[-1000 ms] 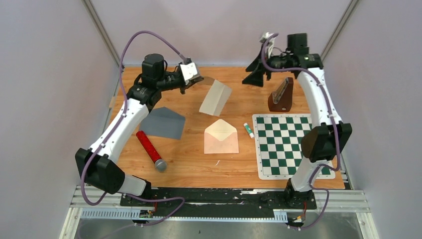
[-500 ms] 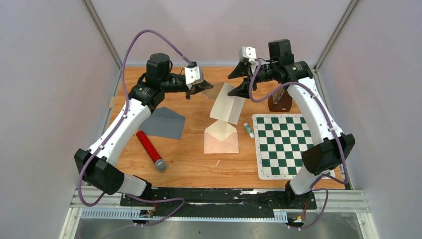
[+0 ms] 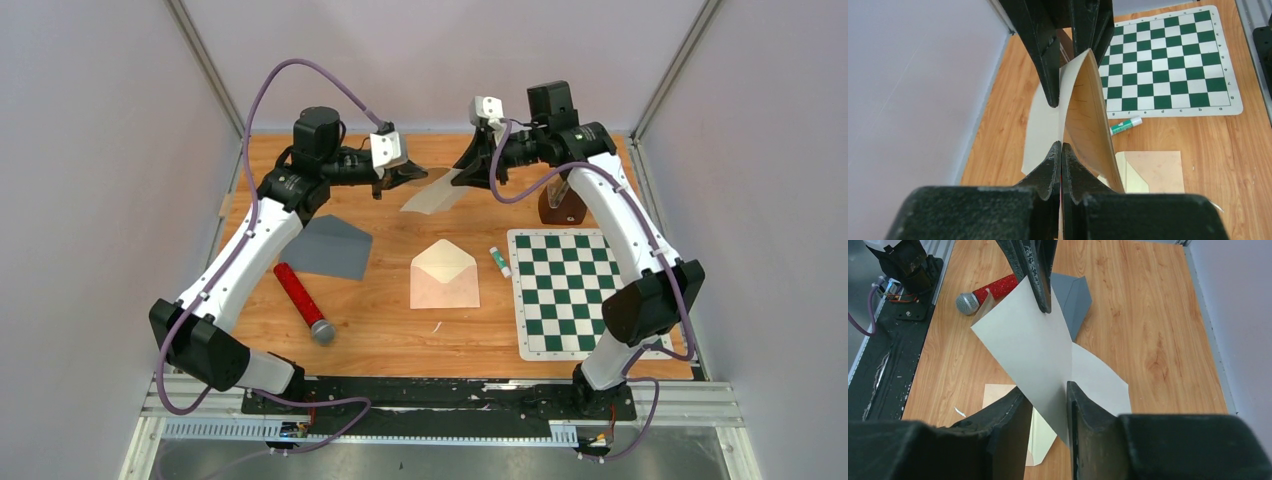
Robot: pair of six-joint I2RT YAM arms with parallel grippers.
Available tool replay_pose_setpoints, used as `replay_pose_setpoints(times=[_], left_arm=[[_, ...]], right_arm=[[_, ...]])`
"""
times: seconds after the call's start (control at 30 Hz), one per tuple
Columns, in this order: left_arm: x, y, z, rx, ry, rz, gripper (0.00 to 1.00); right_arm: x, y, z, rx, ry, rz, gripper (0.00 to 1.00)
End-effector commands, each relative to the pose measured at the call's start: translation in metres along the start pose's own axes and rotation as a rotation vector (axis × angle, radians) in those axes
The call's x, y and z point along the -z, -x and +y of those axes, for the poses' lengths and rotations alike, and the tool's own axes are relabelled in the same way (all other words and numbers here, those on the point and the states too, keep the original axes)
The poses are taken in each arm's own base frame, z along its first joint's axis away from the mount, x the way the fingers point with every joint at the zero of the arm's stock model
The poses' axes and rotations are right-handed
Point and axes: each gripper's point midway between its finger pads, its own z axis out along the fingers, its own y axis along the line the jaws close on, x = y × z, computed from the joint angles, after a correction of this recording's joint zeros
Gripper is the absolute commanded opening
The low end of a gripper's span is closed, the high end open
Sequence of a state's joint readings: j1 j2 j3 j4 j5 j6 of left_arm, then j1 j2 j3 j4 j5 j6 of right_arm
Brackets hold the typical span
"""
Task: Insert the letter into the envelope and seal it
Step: Fold the letter.
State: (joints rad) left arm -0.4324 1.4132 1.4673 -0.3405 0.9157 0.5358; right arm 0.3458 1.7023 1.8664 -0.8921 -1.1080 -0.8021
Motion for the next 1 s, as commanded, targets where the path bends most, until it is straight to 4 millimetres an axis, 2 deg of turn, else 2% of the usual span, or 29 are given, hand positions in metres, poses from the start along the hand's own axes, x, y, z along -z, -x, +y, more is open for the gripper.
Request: replay_pose_setpoints(times=[0.0,0.03,0.07,0.1,0.13,0.17,0.2,0.23,0.33,0.37,0.4,0.47,0.57,0.67,0.77,0.87,0.97], left_arm=[[0.005,0.018,0.006,-0.009,0.035,-0.019,0.05],[0.005,0.015,0.011,0.003,0.058,-0.008,0.11],[0.005,0.014,0.014,0.014,0.078,0.000,0.29],[0.007,0.011,0.024,0.041,0.133,0.016,0.40],[0.008,0.013,0.032,0.044,0.175,0.016,0.56],[0.014,0.010,0.044,0.088,0.244,0.029,0.63],[0.018,0.015,0.054,0.107,0.288,0.010,0.75],[0.028,0.016,0.069,0.154,0.360,0.006,0.82],[0.052,0.026,0.099,0.259,0.446,-0.042,0.87],[0.067,0.032,0.110,0.305,0.478,-0.068,0.88],[0.076,0.029,0.115,0.377,0.474,-0.087,0.88],[0.086,0.028,0.115,0.424,0.456,-0.104,0.88],[0.089,0.020,0.101,0.431,0.429,-0.110,0.88],[0.084,0.014,0.077,0.408,0.385,-0.147,0.88],[0.072,0.011,0.057,0.268,0.350,-0.102,0.87],[0.046,0.007,0.033,-0.089,0.340,0.027,0.87],[0.027,0.007,0.028,-0.308,0.341,0.061,0.85]], right_arm=[[0.001,0.021,-0.003,0.049,-0.002,-0.039,0.29],[0.001,0.021,-0.004,0.038,-0.004,-0.038,0.27],[0.001,0.020,-0.005,0.023,-0.008,-0.035,0.27],[0.001,0.020,-0.006,0.003,-0.012,-0.033,0.24],[0.001,0.020,-0.008,-0.026,-0.019,-0.033,0.22],[0.002,0.020,-0.011,-0.065,-0.027,-0.036,0.20],[0.004,0.020,-0.014,-0.122,-0.037,-0.041,0.15],[0.006,0.020,-0.019,-0.177,-0.050,-0.049,0.13],[0.017,0.020,-0.031,-0.376,-0.065,-0.103,0.07],[0.021,0.021,-0.036,-0.433,-0.069,-0.133,0.05],[0.024,0.017,-0.041,-0.500,-0.071,-0.149,0.02],[0.029,0.012,-0.051,-0.659,-0.084,-0.178,0.00],[0.038,0.006,-0.069,-0.848,-0.106,-0.234,0.00],[0.048,0.001,-0.091,-1.066,-0.154,-0.298,0.00],[0.052,-0.002,-0.103,-1.127,-0.177,-0.316,0.00],[0.052,-0.006,-0.110,-1.220,-0.212,-0.334,0.00],[0.051,-0.009,-0.115,-1.308,-0.231,-0.342,0.00]])
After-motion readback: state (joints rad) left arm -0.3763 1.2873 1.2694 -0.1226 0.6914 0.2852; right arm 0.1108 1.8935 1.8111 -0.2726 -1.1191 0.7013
